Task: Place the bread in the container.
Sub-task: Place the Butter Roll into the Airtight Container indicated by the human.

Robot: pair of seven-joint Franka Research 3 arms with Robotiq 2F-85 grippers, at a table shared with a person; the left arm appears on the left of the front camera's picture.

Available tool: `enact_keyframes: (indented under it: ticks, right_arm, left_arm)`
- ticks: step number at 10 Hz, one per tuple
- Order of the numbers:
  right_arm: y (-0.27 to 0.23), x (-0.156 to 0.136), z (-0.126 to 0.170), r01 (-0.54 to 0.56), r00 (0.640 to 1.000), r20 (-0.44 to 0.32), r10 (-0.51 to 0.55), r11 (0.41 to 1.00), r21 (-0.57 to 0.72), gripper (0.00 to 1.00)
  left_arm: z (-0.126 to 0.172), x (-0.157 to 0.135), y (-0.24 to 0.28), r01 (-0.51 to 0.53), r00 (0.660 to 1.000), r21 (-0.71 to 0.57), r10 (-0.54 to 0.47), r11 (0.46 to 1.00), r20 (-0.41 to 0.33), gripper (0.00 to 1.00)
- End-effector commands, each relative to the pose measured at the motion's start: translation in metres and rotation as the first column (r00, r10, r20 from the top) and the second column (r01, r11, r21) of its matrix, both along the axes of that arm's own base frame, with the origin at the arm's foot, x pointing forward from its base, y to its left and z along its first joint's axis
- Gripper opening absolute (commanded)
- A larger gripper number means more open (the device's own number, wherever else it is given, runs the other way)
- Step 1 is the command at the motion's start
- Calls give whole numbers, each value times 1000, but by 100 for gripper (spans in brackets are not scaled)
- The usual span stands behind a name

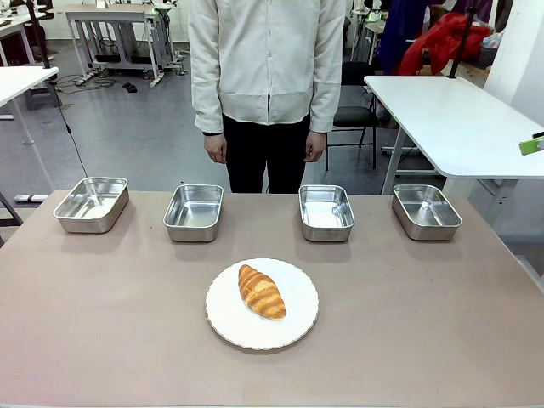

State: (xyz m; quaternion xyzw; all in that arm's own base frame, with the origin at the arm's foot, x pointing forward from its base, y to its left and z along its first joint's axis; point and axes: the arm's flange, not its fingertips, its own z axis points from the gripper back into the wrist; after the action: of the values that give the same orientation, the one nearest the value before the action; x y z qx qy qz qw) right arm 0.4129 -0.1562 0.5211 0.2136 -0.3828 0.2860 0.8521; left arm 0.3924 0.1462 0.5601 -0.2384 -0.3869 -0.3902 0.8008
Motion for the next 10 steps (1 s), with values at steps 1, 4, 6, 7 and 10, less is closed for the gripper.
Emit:
enact_keyframes:
  ticks: [1, 4, 6, 7, 10]
  right_arm:
    - [1, 2, 1, -8, 1000, 21, 8, 1000, 11, 100]
    - [1, 2, 1, -8, 1000, 21, 8, 1000, 11, 100]
    - [1, 2, 1, -8, 1000, 21, 8, 1000, 11, 100]
    - [1, 2, 1, -8, 1000, 21, 8, 1000, 11, 100]
    - [1, 2, 1, -8, 1000, 21, 8, 1000, 11, 100]
  left_arm:
    - [1, 0, -1, 8, 1000, -11, -8, 1000, 12, 100]
    - [1, 0, -1, 8, 1000, -11, -8, 1000, 12, 100]
    - [1, 0, -1, 8, 1000, -11, -8, 1000, 12, 100]
    - [1, 0, -1, 8, 1000, -11, -8, 1000, 12, 100]
    - [1, 0, -1, 8, 1000, -11, -8, 1000, 12, 100]
